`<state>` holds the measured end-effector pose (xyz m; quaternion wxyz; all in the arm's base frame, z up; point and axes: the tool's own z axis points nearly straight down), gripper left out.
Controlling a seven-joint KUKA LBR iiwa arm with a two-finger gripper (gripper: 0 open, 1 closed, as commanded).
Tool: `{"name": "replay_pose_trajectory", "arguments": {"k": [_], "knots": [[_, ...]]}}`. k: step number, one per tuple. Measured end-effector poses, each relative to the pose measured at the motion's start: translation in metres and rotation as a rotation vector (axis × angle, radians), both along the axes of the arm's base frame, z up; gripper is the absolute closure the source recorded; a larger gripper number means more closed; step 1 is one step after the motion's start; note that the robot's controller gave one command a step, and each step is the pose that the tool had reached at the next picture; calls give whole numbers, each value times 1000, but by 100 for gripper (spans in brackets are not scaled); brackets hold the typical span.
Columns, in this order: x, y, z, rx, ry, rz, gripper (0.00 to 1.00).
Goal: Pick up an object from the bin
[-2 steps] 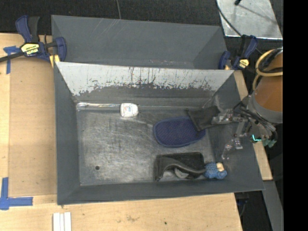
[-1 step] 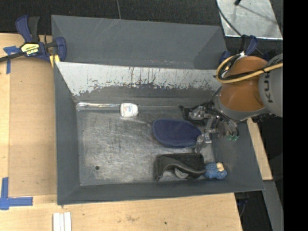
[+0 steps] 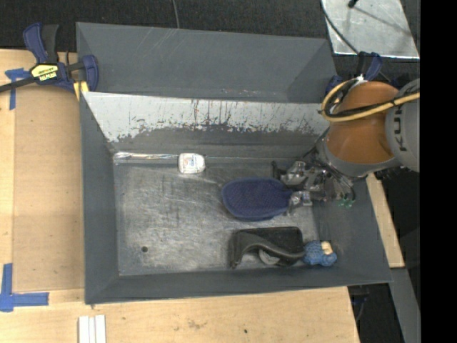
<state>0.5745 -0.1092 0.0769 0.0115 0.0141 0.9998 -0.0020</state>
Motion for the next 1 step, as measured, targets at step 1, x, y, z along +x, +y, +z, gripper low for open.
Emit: {"name": "replay_pose_trajectory", "arguments": {"k": [1], "knots": [[-15, -5, 176, -2, 11, 210, 100]]}}
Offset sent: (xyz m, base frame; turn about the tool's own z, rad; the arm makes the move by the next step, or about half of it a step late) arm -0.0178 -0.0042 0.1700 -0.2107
